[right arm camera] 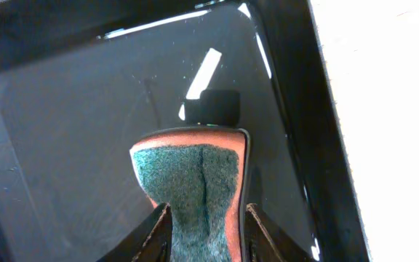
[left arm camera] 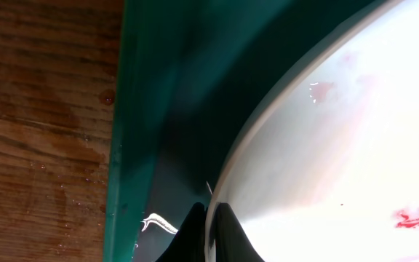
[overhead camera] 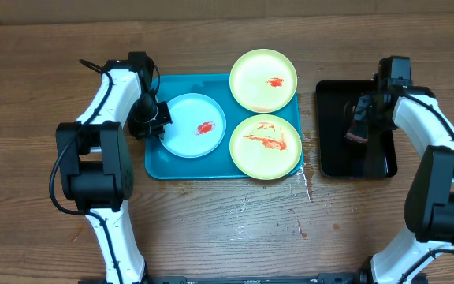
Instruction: Clean dirty plates on tray and stack at the side
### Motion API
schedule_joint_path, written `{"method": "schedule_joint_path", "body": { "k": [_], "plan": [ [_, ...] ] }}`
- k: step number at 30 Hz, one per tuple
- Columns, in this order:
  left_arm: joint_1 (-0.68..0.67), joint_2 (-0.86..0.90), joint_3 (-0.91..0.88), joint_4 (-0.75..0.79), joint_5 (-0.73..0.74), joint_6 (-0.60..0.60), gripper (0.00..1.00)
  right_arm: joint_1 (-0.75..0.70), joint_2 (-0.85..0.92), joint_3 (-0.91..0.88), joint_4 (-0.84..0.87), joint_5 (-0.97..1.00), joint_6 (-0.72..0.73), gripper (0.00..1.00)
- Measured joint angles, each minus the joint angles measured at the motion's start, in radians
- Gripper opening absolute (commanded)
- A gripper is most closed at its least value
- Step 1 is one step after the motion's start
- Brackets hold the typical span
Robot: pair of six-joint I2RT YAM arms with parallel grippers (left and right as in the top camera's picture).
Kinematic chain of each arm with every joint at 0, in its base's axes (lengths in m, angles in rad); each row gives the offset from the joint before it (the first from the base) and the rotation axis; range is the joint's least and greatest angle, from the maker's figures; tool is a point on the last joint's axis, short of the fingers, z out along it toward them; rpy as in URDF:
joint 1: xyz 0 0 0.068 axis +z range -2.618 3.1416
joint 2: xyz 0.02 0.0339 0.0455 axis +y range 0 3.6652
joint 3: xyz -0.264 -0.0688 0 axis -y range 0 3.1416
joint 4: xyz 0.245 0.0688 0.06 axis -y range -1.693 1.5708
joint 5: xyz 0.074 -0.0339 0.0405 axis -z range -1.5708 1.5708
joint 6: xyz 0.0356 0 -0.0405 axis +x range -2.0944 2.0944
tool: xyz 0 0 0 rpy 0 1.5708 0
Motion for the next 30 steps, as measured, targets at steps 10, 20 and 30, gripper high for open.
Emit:
{"method": "schedule_joint_path", "body": {
  "k": [10,20,30],
  "plan": [
    [0.0,0.0,0.0,0.0,0.0,0.0,0.04,0.0,0.045,0.0,0.008,-0.019,0.012,0.07],
    [0.0,0.0,0.0,0.001,0.0,0.0,0.04,0.001,0.062,0.013,-0.026,-0.037,0.039,0.04],
    [0.0,0.0,0.0,0.023,0.0,0.0,0.04,0.001,0.062,0.188,-0.315,-0.161,0.045,0.04]
  ]
}}
